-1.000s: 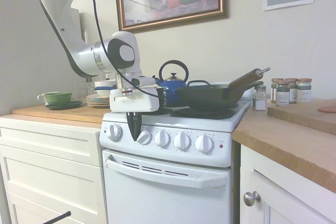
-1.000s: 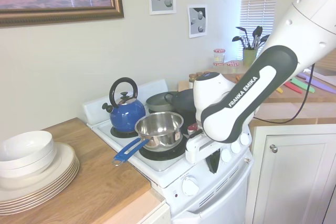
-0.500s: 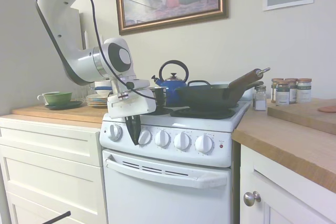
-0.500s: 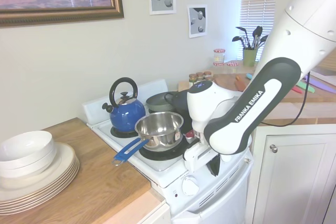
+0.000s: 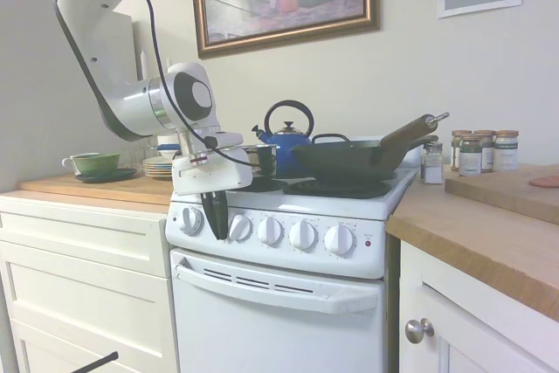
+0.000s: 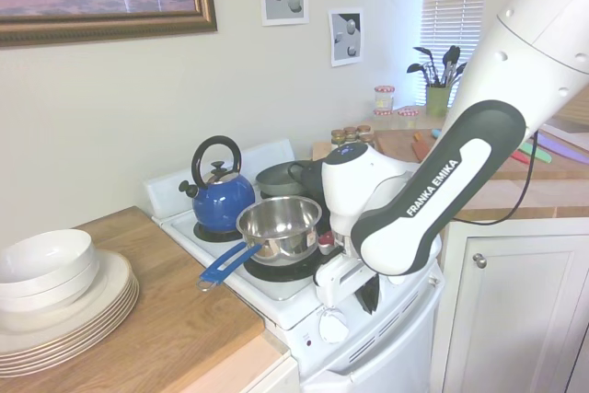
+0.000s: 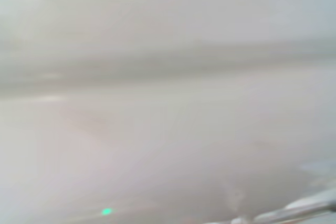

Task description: Turn on the stove on the bottom left

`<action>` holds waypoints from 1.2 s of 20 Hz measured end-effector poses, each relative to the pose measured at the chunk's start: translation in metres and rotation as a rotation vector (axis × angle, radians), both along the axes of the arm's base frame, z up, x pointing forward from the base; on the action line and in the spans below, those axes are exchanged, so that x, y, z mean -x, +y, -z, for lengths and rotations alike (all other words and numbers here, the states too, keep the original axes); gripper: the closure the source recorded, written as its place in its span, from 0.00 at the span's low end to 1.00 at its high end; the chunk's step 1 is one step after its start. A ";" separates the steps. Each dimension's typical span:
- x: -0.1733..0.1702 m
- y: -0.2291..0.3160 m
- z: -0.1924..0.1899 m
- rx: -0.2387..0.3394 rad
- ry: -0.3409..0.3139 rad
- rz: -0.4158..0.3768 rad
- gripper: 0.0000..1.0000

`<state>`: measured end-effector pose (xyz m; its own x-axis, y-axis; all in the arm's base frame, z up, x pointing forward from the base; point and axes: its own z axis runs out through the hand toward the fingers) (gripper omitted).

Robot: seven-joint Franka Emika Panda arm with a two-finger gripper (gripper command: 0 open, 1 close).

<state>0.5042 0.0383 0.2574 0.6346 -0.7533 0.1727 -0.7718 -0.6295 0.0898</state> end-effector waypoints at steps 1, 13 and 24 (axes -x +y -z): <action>0.001 0.003 -0.004 -0.003 -0.009 -0.004 1.00; 0.062 -0.026 -0.056 -0.079 -0.119 0.100 0.00; 0.085 -0.028 -0.068 -0.104 -0.157 0.066 0.00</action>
